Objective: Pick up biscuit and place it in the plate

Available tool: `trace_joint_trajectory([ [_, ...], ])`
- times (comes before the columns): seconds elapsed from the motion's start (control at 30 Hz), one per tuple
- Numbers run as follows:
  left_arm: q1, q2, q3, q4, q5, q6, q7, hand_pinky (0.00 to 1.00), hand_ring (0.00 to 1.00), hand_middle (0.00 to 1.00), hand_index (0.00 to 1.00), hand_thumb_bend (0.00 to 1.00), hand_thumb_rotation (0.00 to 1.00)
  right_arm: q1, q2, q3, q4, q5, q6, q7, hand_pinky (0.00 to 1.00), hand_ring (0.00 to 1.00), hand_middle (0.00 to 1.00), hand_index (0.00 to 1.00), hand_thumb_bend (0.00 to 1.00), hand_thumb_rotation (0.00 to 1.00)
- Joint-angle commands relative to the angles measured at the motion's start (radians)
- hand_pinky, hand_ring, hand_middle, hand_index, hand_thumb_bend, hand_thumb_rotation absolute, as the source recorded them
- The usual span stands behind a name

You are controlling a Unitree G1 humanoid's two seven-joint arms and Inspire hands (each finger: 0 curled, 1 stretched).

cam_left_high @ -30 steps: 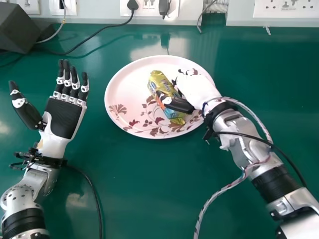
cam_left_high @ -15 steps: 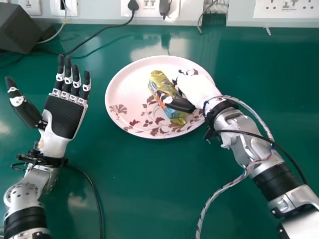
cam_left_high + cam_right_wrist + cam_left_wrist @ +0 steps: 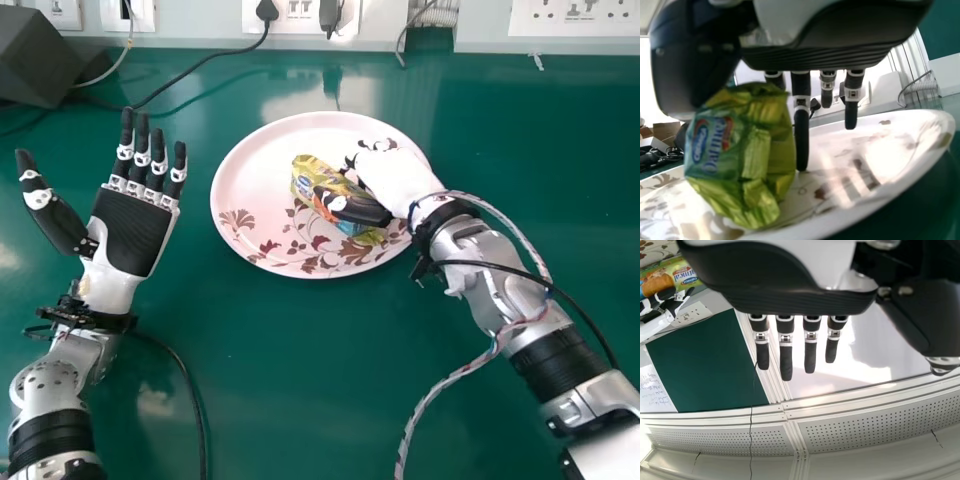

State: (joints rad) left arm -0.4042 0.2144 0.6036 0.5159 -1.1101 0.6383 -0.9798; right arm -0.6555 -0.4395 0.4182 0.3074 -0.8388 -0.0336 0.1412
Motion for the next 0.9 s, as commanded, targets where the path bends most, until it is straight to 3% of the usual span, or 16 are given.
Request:
trace_joint_trajectory([
  [0.0,0.057,-0.013,-0.004,0.038,0.024,-0.002,-0.005,0.85,0.81,0.9,0.94,0.95,0.34,0.024,-0.004,0.022,0.002,-0.001,0.003,0.042,0.79,0.86,0.78,0.71,0.71,0.49],
  [0.87,0.04,-0.004,-0.005,0.085,0.053,-0.025,-0.049,0.85,0.82,0.92,0.96,0.97,0.39,0.058,-0.025,-0.049,-0.208,0.024,0.055,0.115,0.88,0.9,0.83,0.76,0.73,0.48],
])
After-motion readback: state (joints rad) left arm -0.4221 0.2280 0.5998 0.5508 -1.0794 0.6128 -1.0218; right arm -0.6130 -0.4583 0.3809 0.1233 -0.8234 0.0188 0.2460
